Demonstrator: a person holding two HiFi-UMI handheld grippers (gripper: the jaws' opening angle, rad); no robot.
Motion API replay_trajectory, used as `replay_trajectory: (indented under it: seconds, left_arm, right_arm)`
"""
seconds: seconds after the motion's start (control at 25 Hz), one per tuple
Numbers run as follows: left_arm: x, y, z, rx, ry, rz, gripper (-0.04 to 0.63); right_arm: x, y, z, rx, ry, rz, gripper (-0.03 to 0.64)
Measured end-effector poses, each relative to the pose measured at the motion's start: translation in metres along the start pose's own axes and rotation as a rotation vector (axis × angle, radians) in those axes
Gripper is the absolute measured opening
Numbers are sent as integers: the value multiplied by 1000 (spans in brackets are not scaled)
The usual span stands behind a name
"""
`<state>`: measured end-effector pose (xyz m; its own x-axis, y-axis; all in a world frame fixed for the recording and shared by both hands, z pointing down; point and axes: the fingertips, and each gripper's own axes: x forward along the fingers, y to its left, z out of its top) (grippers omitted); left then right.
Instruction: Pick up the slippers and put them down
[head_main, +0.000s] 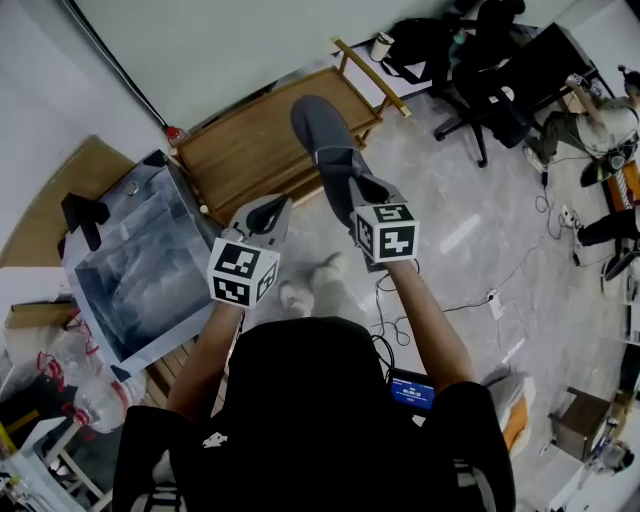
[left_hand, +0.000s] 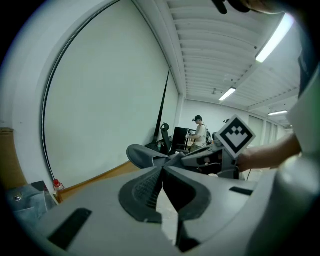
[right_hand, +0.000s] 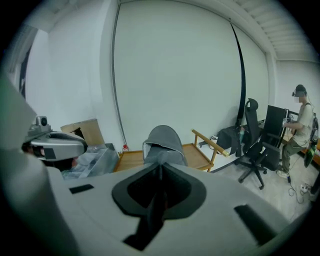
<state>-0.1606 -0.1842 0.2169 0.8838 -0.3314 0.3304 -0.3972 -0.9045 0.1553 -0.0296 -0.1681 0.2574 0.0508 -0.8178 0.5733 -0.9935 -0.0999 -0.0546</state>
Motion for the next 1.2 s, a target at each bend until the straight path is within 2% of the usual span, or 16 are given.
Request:
replay_trajectory:
  seconds: [0.48,0.88,1.2]
  left_arm:
    - [25,-44,-9,24,32,-116,6]
    - [74,-104,-6,26,58,-191,6]
    - [114,-161,10,30,53,-211,6]
  right_arm:
    - [-43,-46,-42,113,5,-114,12]
    - [-102,-126,-83,207,15,-220,12]
    - [-143,-190,-102,245,14,-247,12]
